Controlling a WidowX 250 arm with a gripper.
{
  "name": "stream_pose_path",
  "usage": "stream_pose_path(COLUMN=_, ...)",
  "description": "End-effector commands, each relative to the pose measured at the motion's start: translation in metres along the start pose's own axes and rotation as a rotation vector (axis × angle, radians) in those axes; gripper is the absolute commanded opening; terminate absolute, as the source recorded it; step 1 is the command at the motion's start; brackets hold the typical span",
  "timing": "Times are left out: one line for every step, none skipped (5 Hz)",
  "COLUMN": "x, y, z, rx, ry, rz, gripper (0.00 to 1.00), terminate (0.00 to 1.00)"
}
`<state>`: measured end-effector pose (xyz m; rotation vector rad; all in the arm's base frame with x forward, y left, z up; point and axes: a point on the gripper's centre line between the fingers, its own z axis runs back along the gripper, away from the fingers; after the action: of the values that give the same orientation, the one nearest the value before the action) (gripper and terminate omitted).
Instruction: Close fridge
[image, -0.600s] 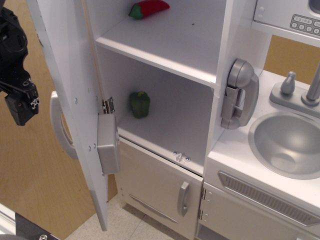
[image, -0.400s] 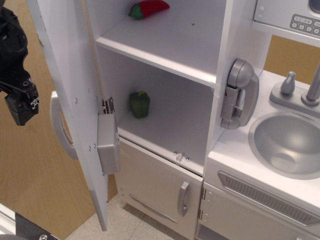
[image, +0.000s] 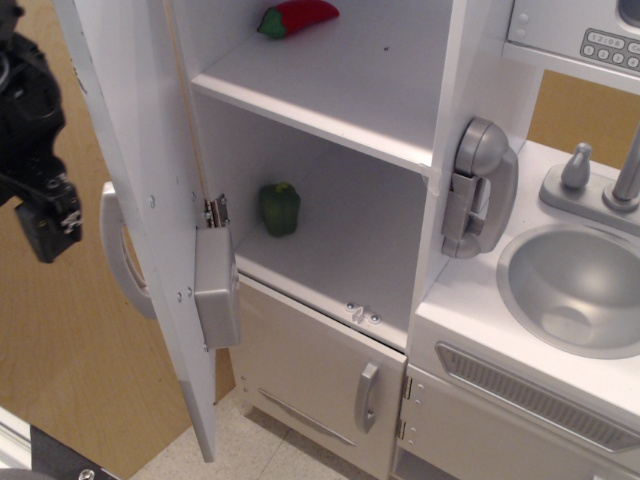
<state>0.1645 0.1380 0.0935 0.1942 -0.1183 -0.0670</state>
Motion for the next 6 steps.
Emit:
stream_pose_path(x=0.046, y=0.015, z=-0.003, rx=0.046, ry=-0.097, rz=0.018, gripper=1.00, terminate=0.00)
stream_pose_path(x=0.071, y=0.012, z=-0.002, rx=0.034, ry=-0.119, rz=0.041, gripper=1.00, terminate=0.00)
stream_pose_path(x=0.094, y=0.006, z=-0.004, rx=0.022, ry=-0.116, rz=0.058, gripper=1.00, terminate=0.00)
stream_pose_path(x=0.109, y=-0.006, z=-0.006, rx=0.005, ry=-0.141, rz=0.057, gripper=1.00, terminate=0.00)
stream_pose_path(x=0.131, y=-0.010, z=-0.009, rx=0.004, ry=-0.153, rz=0.092, gripper=1.00, terminate=0.00)
stream_pose_path(x=0.152, y=-0.012, z=-0.010, rx=-0.003, ry=-0.158, rz=0.121, gripper=1.00, terminate=0.00)
